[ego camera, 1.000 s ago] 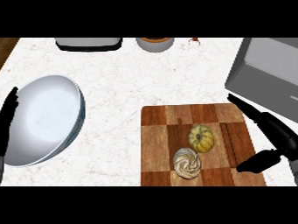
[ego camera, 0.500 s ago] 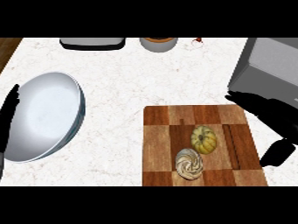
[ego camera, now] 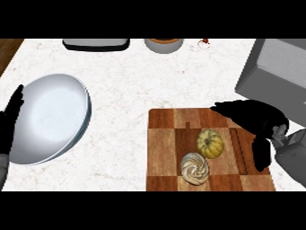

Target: Pick the squash from the cutting board and place it in the cardboard box

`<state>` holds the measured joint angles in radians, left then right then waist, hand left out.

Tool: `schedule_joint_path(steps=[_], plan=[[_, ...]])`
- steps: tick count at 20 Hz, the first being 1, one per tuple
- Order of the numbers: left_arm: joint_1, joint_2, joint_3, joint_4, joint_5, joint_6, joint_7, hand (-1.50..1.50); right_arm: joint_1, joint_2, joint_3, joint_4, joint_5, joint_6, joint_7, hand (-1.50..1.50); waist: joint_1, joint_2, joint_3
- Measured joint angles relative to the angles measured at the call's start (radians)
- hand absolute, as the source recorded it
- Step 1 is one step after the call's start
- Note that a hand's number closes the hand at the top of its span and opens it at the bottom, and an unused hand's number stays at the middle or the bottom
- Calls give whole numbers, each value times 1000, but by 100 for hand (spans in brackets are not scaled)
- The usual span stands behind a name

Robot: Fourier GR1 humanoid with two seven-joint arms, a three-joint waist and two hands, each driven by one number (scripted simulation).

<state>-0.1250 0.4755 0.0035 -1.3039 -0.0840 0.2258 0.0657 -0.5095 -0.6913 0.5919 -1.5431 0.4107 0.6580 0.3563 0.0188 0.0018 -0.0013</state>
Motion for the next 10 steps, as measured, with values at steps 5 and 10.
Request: schedule_joint_path(steps=[5, 10], plan=[[2, -17, 9, 2, -17, -6, 2, 0, -59, 121, 9, 91, 46, 95, 80, -150, -6, -1, 1], [8, -27, 39, 21, -30, -24, -22, 0, -55, 173, -13, 117, 122, 148, 80, -150, -12, -1, 1]])
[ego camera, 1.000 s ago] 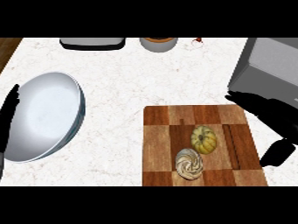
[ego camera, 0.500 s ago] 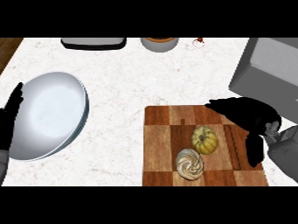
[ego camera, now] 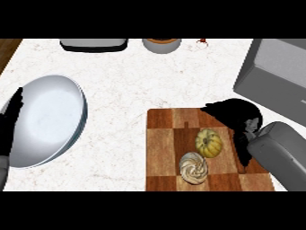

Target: Pick the squash from the cutting board and place it in the cardboard box

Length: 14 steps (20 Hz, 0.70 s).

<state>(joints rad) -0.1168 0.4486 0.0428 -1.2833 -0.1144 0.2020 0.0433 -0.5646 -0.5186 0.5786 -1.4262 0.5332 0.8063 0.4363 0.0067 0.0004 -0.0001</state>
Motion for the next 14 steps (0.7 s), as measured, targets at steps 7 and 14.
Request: schedule_joint_path(steps=[7, 14], plan=[[15, -6, 30, -47, -19, -27, 31, 0, 11, 73, -26, 50, 107, 27, -37, -150, -1, -1, 0], [31, -29, 51, -64, -44, -47, 26, 0, 46, 153, -77, 18, 148, 66, -57, -150, -3, -1, 0]])
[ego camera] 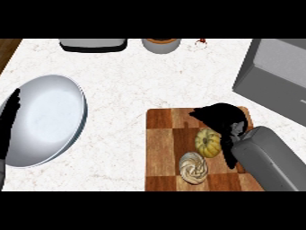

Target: Pick the squash from the cutting board and place it in the cardboard box

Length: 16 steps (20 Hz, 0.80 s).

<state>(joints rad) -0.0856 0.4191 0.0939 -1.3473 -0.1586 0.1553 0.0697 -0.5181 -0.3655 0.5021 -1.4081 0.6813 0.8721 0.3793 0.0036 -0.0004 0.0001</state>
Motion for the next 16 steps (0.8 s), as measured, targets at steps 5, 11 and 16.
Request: schedule_joint_path(steps=[5, 11, 16], plan=[[-8, -14, 18, 4, -19, -15, 5, 0, 18, 60, -21, -30, 31, 26, -9, -150, -1, 0, 0], [4, -30, 28, -37, -39, -20, 28, 0, 54, 92, -8, -56, 75, 72, 23, -150, -1, 0, 0], [-5, -37, 39, -20, -45, -37, 22, 0, 80, 103, 7, -11, 142, 60, 44, -150, -1, 0, 0]])
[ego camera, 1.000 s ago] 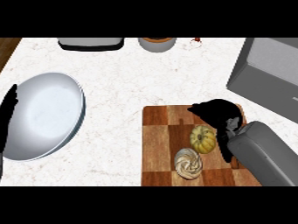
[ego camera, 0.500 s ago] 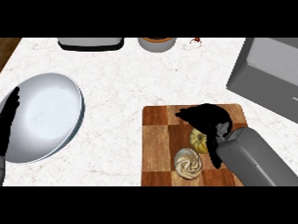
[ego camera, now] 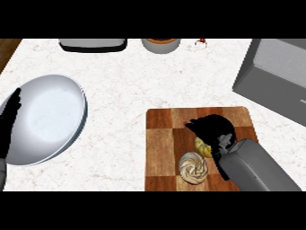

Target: Pick the squash from the cutting board and place it in the cardboard box

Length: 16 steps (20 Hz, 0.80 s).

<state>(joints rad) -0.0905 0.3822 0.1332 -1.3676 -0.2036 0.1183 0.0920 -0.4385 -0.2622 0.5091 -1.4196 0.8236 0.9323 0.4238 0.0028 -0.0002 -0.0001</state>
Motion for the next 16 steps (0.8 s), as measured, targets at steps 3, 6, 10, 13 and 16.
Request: schedule_joint_path(steps=[3, 6, 10, 13, 16], plan=[[-9, -6, 7, 2, -7, -8, 4, 0, 37, 0, 17, 7, 46, -21, -5, 150, -1, 0, 0], [-12, -7, 22, 28, -7, -14, -27, 0, 28, 7, 41, 33, 109, -99, -29, 150, 0, -3, -2], [-6, -13, 26, 18, -13, -18, -25, 0, 20, -10, 72, 65, 187, -236, -112, 150, 3, -5, -3], [-2, -24, 30, 30, -18, -15, -44, 0, -6, -15, 77, 107, 237, -325, -174, 150, 5, -5, -2], [1, -31, 29, 12, -27, -13, -30, 0, -32, -14, 75, 123, 287, -379, -205, 150, 4, -3, -1]])
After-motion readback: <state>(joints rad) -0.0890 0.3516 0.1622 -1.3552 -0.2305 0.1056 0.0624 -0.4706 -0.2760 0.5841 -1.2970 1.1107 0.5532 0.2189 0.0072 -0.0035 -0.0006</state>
